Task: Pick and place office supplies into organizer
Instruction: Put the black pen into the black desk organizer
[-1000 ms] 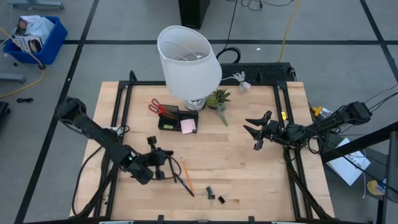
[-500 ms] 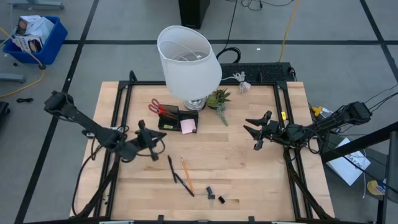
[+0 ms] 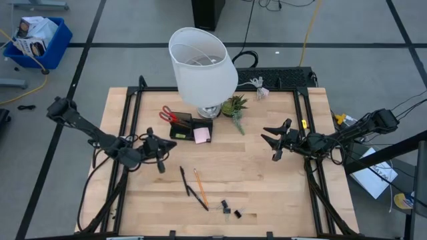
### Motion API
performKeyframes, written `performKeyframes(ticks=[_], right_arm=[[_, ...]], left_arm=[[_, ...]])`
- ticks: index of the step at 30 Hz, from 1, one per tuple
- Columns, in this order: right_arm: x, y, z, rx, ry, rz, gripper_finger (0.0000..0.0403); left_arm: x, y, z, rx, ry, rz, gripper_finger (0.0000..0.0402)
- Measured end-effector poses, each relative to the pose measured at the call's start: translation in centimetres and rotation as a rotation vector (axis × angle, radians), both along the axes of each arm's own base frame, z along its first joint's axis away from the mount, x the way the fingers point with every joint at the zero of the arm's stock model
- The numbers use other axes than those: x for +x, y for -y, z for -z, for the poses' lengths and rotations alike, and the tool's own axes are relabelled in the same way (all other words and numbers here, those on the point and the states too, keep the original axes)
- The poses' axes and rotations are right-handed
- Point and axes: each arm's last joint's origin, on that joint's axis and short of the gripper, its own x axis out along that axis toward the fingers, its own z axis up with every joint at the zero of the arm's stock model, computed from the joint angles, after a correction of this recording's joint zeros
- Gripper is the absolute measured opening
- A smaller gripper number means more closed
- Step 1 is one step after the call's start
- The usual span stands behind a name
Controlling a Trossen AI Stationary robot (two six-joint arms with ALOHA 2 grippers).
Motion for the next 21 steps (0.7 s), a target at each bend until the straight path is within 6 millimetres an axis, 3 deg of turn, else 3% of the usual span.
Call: performKeyframes(ticks=[6, 9, 14, 21], right_arm=[[0.0, 0.0, 0.0, 0.0, 0.0, 0.0, 0.0141], [0.0, 0.0, 0.0, 0.0, 0.0, 0.001, 0.0141], [0.0, 0.0, 0.0, 0.0, 0.0, 0.0, 0.0141], [0.0, 0.0, 0.0, 0.0, 0.0, 0.0, 0.0141]], left_arm=[[-0.6, -1.2, 2.5, 0.016, -0.016, 0.018, 0.002], [-1.2, -1.8, 4.1, -0.024, 0.029, 0.123, 0.0034], [-2.0, -2.3, 5.1, -0.044, 0.107, 0.325, 0.0041], [-2.7, -2.1, 7.3, -0.252, -0.005, 0.487, 0.0042]])
